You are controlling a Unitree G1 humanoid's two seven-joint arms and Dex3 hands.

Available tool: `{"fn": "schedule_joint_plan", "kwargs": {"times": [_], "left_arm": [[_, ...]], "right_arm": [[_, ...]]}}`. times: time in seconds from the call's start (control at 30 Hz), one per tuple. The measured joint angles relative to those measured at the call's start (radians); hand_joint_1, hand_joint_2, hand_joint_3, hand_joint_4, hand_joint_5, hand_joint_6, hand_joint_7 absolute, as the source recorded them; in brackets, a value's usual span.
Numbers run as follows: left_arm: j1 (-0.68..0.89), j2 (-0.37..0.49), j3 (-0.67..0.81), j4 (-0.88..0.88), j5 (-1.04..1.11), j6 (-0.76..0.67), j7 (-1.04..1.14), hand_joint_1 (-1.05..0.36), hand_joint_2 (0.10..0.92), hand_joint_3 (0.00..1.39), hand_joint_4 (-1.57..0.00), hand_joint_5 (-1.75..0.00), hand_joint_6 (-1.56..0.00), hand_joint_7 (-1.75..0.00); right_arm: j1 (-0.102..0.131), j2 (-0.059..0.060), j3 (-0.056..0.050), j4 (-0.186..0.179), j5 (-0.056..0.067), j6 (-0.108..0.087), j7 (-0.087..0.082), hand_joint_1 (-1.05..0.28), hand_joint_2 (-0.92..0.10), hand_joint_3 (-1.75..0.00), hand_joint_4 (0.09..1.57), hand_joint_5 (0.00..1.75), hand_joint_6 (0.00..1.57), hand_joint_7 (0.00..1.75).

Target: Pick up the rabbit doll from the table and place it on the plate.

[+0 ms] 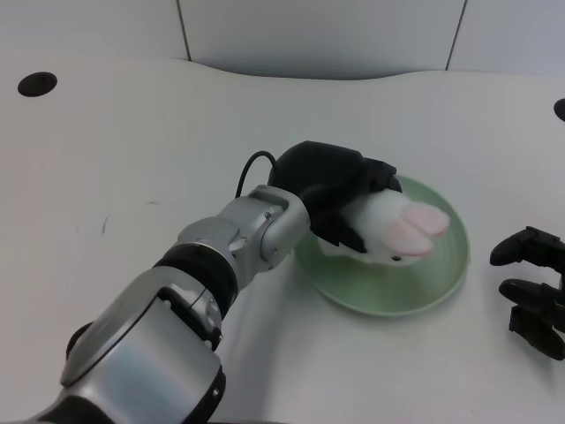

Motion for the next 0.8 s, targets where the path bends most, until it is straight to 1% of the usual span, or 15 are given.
{"fn": "schedule_joint_plan", "kwargs": {"times": [0.07,0.1,0.13,0.23,0.37,0.4,0.43,0.47,0.5,0.53,0.57,0.63,0.7,0.73,0.8], "left_arm": [[0.0,0.0,-0.005,0.0,0.012,0.022,0.0,-0.53,0.921,0.2,-0.32,-0.11,-0.43,0.0],[0.0,0.0,-0.005,0.0,0.013,0.031,0.002,-0.61,0.921,0.26,-0.26,-0.07,-0.36,0.0],[0.0,0.0,-0.01,0.0,0.018,0.041,0.008,-0.71,0.921,0.37,-0.19,-0.03,-0.26,0.0],[0.0,0.002,-0.039,0.0,0.044,0.068,0.021,-0.81,0.921,0.51,-0.11,0.0,-0.15,0.0],[-0.001,0.015,-0.072,0.0,0.071,0.066,0.023,-0.85,0.921,0.54,-0.1,0.0,-0.12,0.0],[-0.001,0.02,-0.077,0.0,0.074,0.063,0.024,-0.86,0.921,0.54,-0.09,0.0,-0.12,0.0],[-0.001,0.025,-0.08,0.0,0.074,0.058,0.025,-0.87,0.921,0.54,-0.09,0.0,-0.11,0.0],[-0.001,0.032,-0.081,0.0,0.074,0.05,0.025,-0.88,0.921,0.54,-0.08,0.0,-0.1,0.0],[-0.001,0.04,-0.081,-0.001,0.074,0.043,0.025,-0.89,0.921,0.54,-0.08,0.0,-0.1,0.0],[-0.002,0.048,-0.081,-0.001,0.074,0.036,0.025,-0.91,0.921,0.55,-0.08,0.0,-0.09,0.0],[-0.003,0.057,-0.081,-0.001,0.074,0.025,0.025,-0.93,0.921,0.56,-0.08,0.0,-0.09,0.0],[-0.008,0.078,-0.079,-0.003,0.072,-0.002,0.025,-0.95,0.921,0.58,-0.07,0.0,-0.08,0.0],[-0.017,0.094,-0.074,-0.004,0.066,-0.02,0.027,-0.97,0.921,0.59,-0.08,-0.01,-0.08,0.0],[-0.019,0.102,-0.065,-0.006,0.057,-0.039,0.03,-0.98,0.921,0.6,-0.09,-0.01,-0.09,-0.01],[-0.019,0.124,-0.038,-0.015,0.032,-0.098,0.035,-0.99,0.921,0.59,-0.11,-0.02,-0.1,-0.01]], "right_arm": [[0.0,0.0,0.001,-0.001,0.0,0.0,-0.002,-0.41,-0.92,-0.05,1.33,1.75,0.57,1.75],[0.0,0.0,0.001,-0.002,0.0,0.0,-0.003,-0.4,-0.92,-0.06,1.33,1.75,0.57,1.75],[0.0,0.0,0.002,-0.004,0.0,0.0,-0.003,-0.41,-0.92,-0.06,1.34,1.75,0.6,1.75],[0.0,0.0,0.003,-0.005,0.0,0.0,-0.002,-0.4,-0.92,-0.06,1.35,1.75,0.62,1.75],[0.0,0.0,0.002,-0.004,0.003,-0.001,0.008,-0.39,-0.92,-0.06,1.37,1.75,0.59,1.75],[0.0,0.0,0.002,-0.003,0.003,-0.003,0.009,-0.4,-0.92,-0.07,1.38,1.75,0.63,1.75],[0.0,0.0,0.004,-0.004,0.0,-0.01,0.008,-0.42,-0.92,-0.08,1.39,1.75,0.68,1.75],[0.001,0.0,0.005,-0.004,-0.002,-0.019,0.007,-0.42,-0.92,-0.08,1.38,1.75,0.67,1.75],[0.001,0.0,0.005,-0.004,-0.001,-0.022,0.006,-0.41,-0.92,-0.07,1.37,1.75,0.64,1.75],[0.001,0.0,0.005,-0.004,0.0,-0.019,0.005,-0.39,-0.92,-0.06,1.34,1.75,0.58,1.75],[0.001,0.0,0.004,-0.004,0.003,-0.01,0.005,-0.39,-0.92,-0.05,1.34,1.75,0.58,1.75],[0.001,0.0,0.002,-0.004,0.004,0.016,0.003,-0.4,-0.91,-0.03,1.28,1.75,0.54,1.75],[0.001,0.0,0.002,-0.006,0.005,0.03,-0.002,-0.39,-0.91,-0.03,1.27,1.75,0.51,1.75],[0.001,0.0,0.002,-0.006,0.004,0.031,-0.002,-0.4,-0.92,-0.03,1.28,1.75,0.54,1.75],[0.002,0.0,0.002,-0.008,0.004,0.028,-0.002,-0.4,-0.92,-0.04,1.29,1.75,0.55,1.75]]}}
